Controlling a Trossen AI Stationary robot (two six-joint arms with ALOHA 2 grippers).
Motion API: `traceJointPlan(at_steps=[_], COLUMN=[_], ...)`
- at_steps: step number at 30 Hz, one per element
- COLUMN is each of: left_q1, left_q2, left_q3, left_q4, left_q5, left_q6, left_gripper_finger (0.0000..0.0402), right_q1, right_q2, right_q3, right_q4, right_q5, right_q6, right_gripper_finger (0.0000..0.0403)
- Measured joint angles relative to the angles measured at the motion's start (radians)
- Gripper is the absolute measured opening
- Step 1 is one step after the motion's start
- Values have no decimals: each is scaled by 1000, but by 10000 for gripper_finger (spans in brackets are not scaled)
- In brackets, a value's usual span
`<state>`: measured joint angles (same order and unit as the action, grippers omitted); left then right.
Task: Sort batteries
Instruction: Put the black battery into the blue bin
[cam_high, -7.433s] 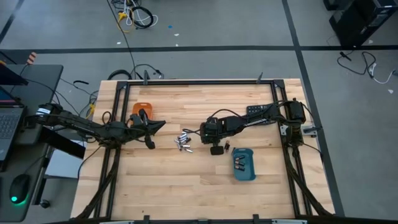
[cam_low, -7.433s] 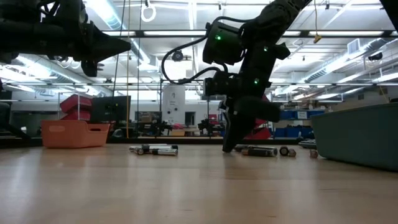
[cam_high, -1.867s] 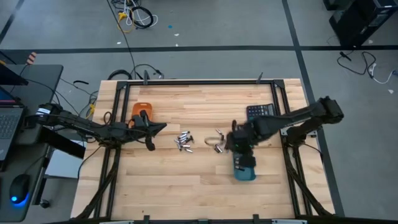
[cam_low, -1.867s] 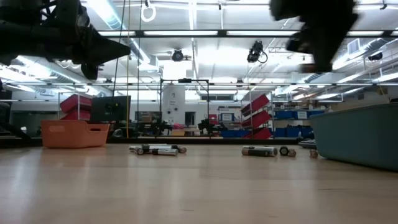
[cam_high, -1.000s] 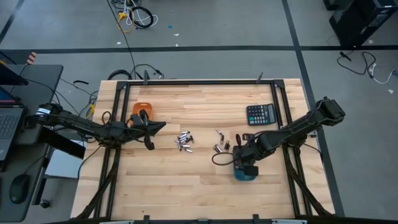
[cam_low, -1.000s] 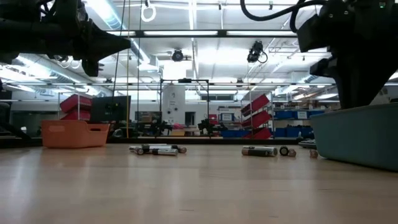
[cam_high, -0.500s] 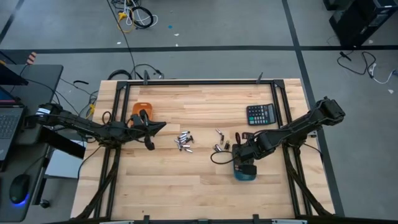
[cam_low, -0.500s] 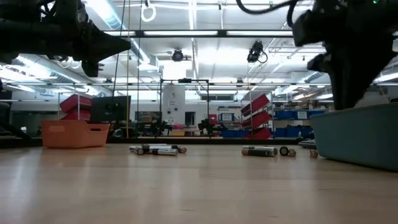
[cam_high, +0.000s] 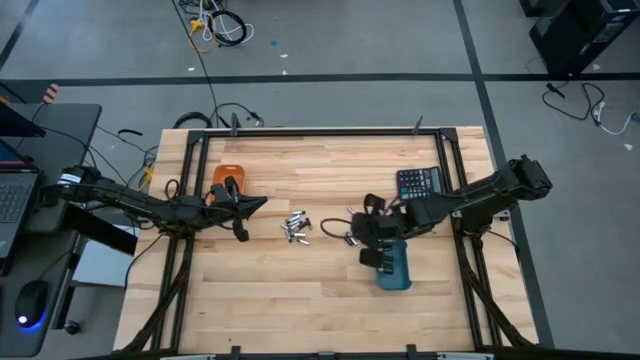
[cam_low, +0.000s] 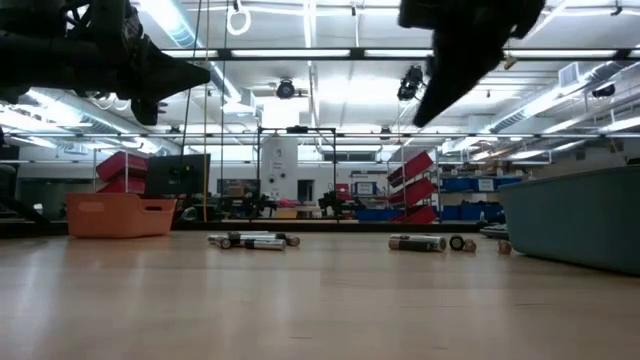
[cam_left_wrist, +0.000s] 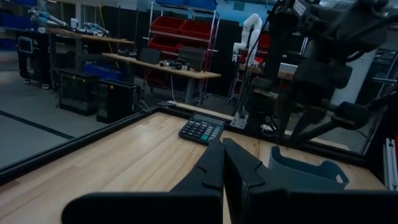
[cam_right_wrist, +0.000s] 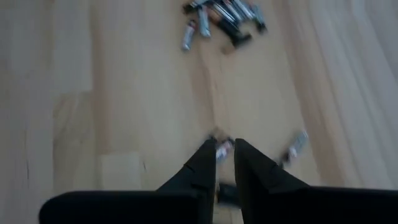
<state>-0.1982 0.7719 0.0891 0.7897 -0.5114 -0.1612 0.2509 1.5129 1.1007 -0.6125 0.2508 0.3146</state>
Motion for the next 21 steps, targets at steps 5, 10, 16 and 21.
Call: traceJointPlan(at_steps=[5,10,16,21], left_q1=[0,0,0,0], left_q2=[0,0,0,0], left_q3=[0,0,0,0], left_q4=[-1,-3,-4,-11], left_q5=[0,0,0,0], left_q6=[0,0,0,0], left_gripper_finger=[0,0,0,0], right_q1=[-33,-95,-169,-225], right_q2=[73,135,154,148], right_q3=[0,-1,-1,-1], right_q4=[122,97,63,-11], right_q5=[-43,-2,6,-80], right_q6=[-104,7,211,388], right_gripper_finger=[50,52,52,53])
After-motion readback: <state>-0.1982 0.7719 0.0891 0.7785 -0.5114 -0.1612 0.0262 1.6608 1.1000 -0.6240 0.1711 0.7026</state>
